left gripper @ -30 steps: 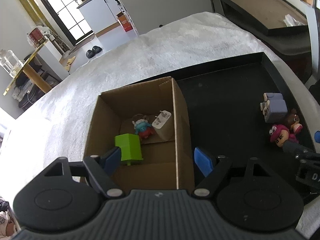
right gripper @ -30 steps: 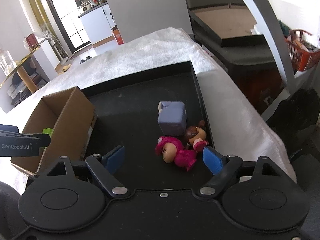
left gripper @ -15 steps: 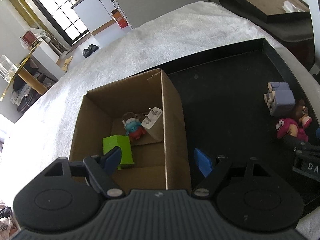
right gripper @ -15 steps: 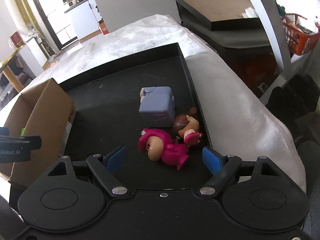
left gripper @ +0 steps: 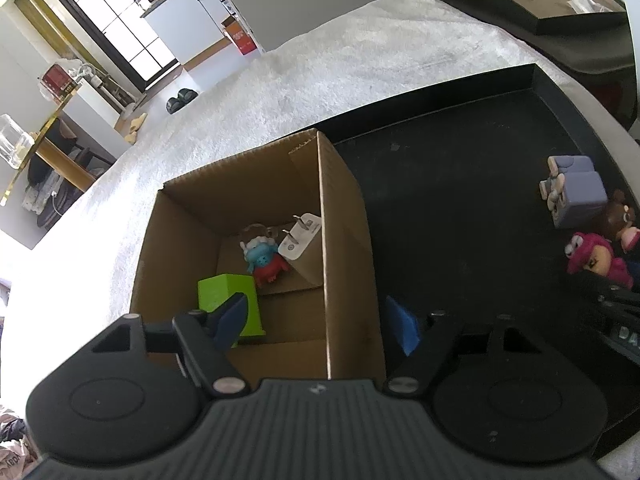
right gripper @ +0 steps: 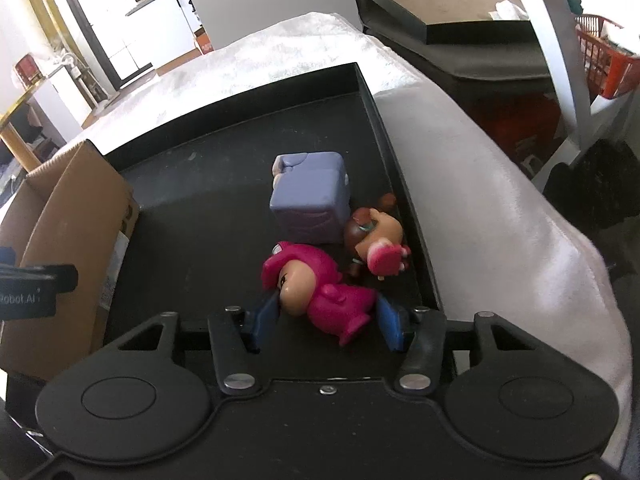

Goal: Organize rigid objects
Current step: 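Close the right gripper on the pink doll and lift it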

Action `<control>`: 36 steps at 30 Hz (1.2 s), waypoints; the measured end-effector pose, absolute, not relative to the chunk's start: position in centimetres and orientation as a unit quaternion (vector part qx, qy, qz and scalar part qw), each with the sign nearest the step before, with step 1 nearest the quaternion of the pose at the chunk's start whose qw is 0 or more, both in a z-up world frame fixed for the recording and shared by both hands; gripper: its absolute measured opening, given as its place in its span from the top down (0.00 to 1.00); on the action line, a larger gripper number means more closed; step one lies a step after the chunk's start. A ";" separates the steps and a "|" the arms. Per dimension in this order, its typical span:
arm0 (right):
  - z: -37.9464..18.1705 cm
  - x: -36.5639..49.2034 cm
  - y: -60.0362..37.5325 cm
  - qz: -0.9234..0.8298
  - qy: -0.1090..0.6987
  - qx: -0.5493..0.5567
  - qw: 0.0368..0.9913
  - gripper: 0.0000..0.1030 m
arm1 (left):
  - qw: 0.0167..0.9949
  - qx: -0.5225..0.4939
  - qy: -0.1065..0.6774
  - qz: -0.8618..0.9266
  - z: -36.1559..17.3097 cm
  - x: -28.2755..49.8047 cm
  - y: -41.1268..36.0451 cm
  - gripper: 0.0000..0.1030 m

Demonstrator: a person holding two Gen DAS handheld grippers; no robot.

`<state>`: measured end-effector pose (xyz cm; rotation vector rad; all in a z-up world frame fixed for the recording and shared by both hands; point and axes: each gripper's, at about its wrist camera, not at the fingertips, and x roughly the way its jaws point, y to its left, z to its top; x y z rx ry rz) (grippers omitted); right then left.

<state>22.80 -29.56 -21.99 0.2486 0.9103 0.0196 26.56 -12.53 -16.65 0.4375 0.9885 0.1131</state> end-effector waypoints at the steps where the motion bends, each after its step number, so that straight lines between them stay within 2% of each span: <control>1: -21.9 22.6 -29.6 0.010 0.438 0.122 0.891 0.50 | 0.856 0.210 0.469 0.055 -16.7 26.5 -12.5 0.31; 7: -21.9 21.6 -29.3 0.016 0.445 0.118 0.888 0.50 | 0.855 0.211 0.470 0.055 -17.0 26.1 -12.5 0.39; 12: -22.0 21.2 -28.9 0.008 0.451 0.107 0.886 0.47 | 0.858 0.201 0.470 0.045 -17.0 26.1 -12.4 0.56; 14: -22.1 21.3 -29.0 0.003 0.453 0.111 0.885 0.40 | 0.859 0.195 0.471 0.039 -17.0 26.1 -12.6 0.63; 15: -22.1 21.3 -29.0 0.000 0.453 0.113 0.884 0.33 | 0.860 0.193 0.471 0.036 -17.0 26.1 -12.6 0.68; 19: -21.9 21.3 -28.9 -0.001 0.448 0.132 0.884 0.21 | 0.861 0.189 0.471 0.027 -17.0 26.1 -12.9 0.79; 33: -22.0 21.9 -27.0 0.010 0.426 0.053 0.903 0.23 | 0.863 0.174 0.473 0.024 -16.9 26.0 -12.5 0.79; 35: -22.3 21.9 -26.8 0.015 0.433 0.044 0.900 0.32 | 0.863 0.175 0.473 0.023 -16.8 26.0 -12.4 0.79; 36: -22.3 22.0 -26.7 0.014 0.438 0.037 0.898 0.39 | 0.863 0.179 0.471 0.021 -16.9 26.0 -12.5 0.79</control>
